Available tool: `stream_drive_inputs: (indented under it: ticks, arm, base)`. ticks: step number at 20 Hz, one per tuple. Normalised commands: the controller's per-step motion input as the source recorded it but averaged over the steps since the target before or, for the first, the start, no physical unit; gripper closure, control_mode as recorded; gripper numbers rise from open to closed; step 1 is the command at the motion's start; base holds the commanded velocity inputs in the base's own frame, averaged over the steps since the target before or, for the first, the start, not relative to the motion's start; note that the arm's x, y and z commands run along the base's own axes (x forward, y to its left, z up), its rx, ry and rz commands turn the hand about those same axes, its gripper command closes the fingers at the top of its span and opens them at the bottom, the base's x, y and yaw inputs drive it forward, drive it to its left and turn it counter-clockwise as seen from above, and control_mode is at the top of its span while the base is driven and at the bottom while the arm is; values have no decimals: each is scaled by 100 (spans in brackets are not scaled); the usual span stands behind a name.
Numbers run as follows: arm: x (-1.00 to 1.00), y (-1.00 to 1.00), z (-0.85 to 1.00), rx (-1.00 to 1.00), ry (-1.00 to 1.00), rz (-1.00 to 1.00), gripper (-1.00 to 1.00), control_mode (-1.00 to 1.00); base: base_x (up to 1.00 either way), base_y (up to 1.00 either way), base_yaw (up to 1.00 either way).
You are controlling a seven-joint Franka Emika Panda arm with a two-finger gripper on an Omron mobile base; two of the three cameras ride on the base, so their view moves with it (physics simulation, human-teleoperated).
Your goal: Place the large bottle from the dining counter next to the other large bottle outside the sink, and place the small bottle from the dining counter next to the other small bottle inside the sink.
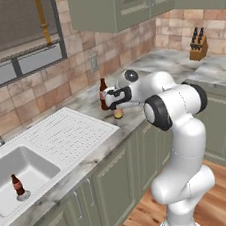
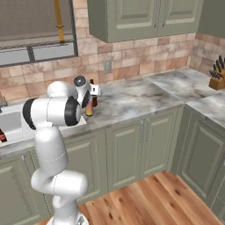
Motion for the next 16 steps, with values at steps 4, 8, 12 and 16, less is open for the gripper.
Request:
stream_drive_inputs:
  ticks: [4, 8, 12, 16]
  arm:
    - [12, 0, -11, 0, 0, 0, 100, -100]
    - [16, 0, -23, 0, 0, 0, 100, -100]
    - [12, 0, -19, 0, 0, 0, 100, -100]
    - [3, 0, -18, 0, 0, 1, 100, -100]
  base:
    - [0, 0, 0]
    - [0, 0, 0]
    - [0, 0, 0]
    - [0, 0, 0]
